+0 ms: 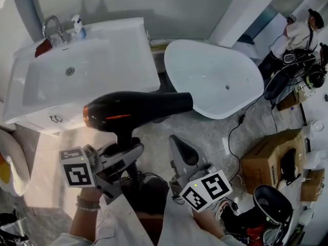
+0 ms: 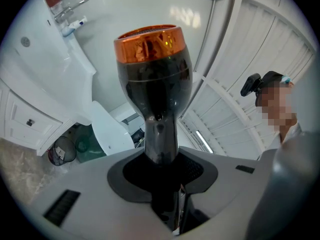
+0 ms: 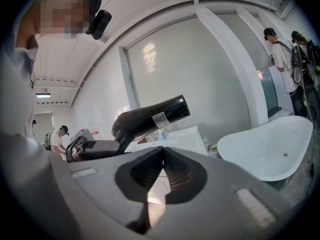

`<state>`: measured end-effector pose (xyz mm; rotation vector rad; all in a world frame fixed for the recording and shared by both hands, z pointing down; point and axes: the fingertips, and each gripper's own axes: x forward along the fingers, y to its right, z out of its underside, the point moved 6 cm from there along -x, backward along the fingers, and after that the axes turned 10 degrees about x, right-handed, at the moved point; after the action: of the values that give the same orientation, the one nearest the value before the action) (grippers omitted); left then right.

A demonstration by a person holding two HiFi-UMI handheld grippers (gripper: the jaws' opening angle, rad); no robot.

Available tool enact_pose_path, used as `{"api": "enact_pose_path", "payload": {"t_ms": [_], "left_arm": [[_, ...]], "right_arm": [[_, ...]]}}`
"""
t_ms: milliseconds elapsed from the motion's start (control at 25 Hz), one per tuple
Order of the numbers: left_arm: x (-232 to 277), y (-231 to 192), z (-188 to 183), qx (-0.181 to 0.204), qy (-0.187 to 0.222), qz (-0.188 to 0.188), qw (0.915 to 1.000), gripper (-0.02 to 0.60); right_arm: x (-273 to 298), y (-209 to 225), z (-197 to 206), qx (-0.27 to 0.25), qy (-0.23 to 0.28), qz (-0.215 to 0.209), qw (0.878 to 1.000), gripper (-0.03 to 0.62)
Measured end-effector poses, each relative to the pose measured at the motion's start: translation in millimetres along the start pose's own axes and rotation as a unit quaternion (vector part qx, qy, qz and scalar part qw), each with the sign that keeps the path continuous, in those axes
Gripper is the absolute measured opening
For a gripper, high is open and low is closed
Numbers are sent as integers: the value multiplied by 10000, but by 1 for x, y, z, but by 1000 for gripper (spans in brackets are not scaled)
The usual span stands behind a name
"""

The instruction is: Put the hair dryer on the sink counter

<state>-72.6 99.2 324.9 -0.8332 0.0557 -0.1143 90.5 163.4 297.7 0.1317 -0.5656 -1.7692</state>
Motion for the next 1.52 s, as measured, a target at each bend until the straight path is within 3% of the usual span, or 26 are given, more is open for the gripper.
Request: {"api": "enact_pose_path", "payload": {"t_ms": [680,880,1520], "left_arm": [[-1,-22,-9,-203,422,54,9989,133],[0,-43,-21,-60,351,-391,9986,133],[55,-103,-97,-288,843,-732,9933,133]], "right_arm": [[24,9,1,-24,-166,-144,9998,-3],[50,19,-9,-34,-231,-344,9991,-3],[177,73,-74,-78,-573,-1161,9915,-2]]}}
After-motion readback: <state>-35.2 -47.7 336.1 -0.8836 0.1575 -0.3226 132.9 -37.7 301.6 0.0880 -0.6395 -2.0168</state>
